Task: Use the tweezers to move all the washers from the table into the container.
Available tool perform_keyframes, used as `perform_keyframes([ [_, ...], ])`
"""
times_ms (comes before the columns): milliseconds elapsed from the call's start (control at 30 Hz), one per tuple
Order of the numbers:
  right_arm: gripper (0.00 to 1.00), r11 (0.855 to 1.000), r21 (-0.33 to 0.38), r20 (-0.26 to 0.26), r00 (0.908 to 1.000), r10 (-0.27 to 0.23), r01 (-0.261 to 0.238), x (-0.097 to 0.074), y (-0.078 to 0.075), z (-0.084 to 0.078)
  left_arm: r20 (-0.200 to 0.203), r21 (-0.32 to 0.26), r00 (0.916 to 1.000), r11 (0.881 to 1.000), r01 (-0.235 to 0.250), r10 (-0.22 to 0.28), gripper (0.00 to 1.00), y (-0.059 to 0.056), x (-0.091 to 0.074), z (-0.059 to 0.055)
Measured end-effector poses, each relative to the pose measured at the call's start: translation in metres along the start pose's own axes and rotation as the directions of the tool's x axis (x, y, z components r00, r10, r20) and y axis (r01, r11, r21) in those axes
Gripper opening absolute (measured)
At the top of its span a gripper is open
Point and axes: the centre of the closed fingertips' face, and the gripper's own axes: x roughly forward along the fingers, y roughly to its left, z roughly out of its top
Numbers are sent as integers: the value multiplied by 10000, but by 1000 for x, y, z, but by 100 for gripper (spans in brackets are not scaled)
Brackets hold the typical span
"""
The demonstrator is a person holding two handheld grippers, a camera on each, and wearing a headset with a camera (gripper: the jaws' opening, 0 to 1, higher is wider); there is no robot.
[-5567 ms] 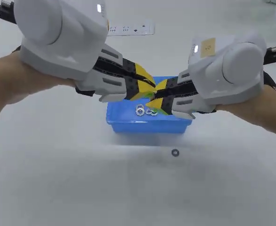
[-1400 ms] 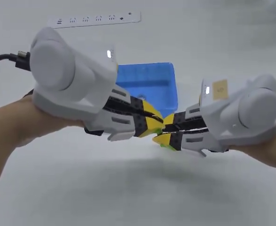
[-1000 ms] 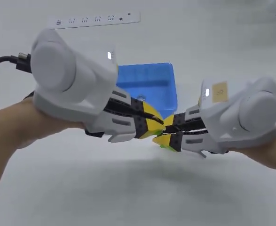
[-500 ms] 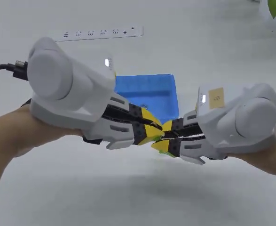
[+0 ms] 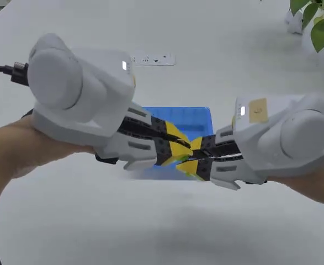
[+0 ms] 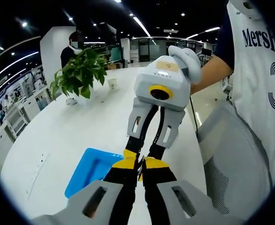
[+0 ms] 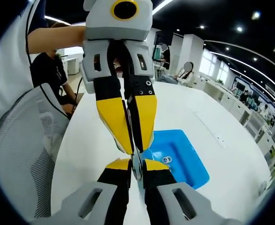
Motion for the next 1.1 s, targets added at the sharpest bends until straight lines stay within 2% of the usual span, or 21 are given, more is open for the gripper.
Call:
perform_keyframes([
  [233,10,9993,-225,163,9995,-280,284,3,-21,15,83,366,9998,9992,-165,162,7,21,-10,8],
  [433,10,9979,-487,140,9990,-418,424,15,-44,21,178,462,9989,9980,-433,425,7,46,-14,5],
  [533,10,9978,-559,94,9993,-360,365,24,-52,20,168,377,9985,9979,-518,512,7,57,-13,-2],
  [667,10,9990,-414,12,9999,-144,144,39,-60,10,98,52,9982,9982,-598,597,7,70,-8,-17],
  [800,10,9995,-317,-155,9999,71,-76,53,-64,-1,-94,-147,9985,9984,-538,537,7,77,1,-32],
  [1100,10,9994,141,-352,9988,333,-328,68,-69,-24,-340,-530,9988,9979,-368,351,7,87,19,-52],
])
